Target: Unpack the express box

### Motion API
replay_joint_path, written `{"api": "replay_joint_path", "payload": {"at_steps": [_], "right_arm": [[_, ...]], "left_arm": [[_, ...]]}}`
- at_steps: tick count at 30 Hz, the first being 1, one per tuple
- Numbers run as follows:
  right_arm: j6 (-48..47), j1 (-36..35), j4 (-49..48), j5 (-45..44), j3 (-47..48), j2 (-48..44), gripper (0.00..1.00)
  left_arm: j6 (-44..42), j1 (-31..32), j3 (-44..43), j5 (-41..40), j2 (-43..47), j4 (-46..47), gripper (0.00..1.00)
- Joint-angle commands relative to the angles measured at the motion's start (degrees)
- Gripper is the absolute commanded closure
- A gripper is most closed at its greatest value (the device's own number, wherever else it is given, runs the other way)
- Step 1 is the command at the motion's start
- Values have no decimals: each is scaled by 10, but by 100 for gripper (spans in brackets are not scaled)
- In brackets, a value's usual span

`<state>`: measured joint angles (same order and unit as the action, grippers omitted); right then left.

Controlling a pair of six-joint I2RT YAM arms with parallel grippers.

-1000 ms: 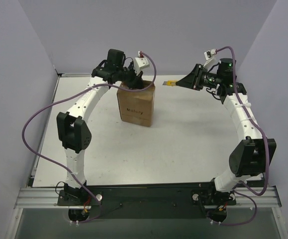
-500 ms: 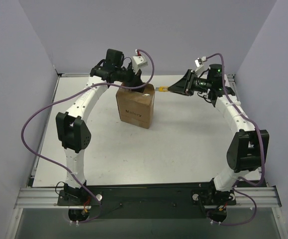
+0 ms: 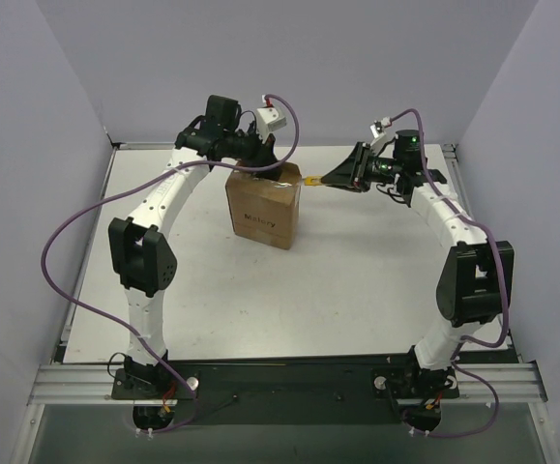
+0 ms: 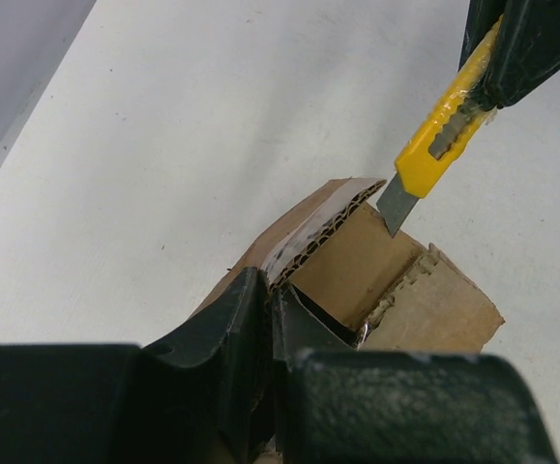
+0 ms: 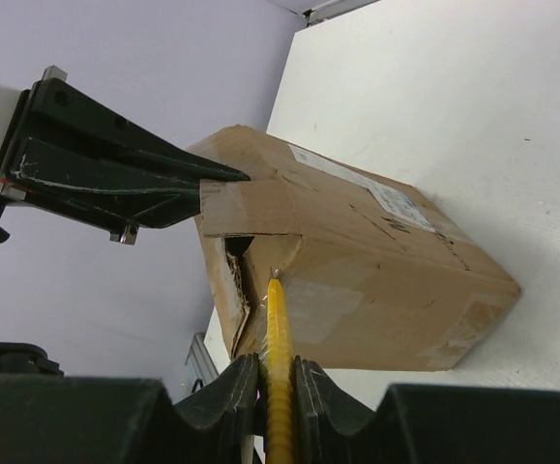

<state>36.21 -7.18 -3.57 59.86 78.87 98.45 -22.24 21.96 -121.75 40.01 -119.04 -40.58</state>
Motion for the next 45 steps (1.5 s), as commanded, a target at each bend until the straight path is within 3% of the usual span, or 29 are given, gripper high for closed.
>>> {"api": "replay_joint_path", "payload": {"at_steps": [1, 12, 28, 45], "right_arm": [[4, -12, -24, 1, 28, 7, 100], [61, -17, -79, 75, -2, 15, 100], [102, 14, -131, 26, -16, -14, 100], [117, -6, -148, 55, -18, 2, 100]], "left_arm": [[39, -3, 13, 21, 8, -30, 100], [63, -4, 7, 0, -7, -1, 100], [68, -6, 7, 15, -8, 5, 100], [73, -4, 5, 1, -15, 14, 100]]}}
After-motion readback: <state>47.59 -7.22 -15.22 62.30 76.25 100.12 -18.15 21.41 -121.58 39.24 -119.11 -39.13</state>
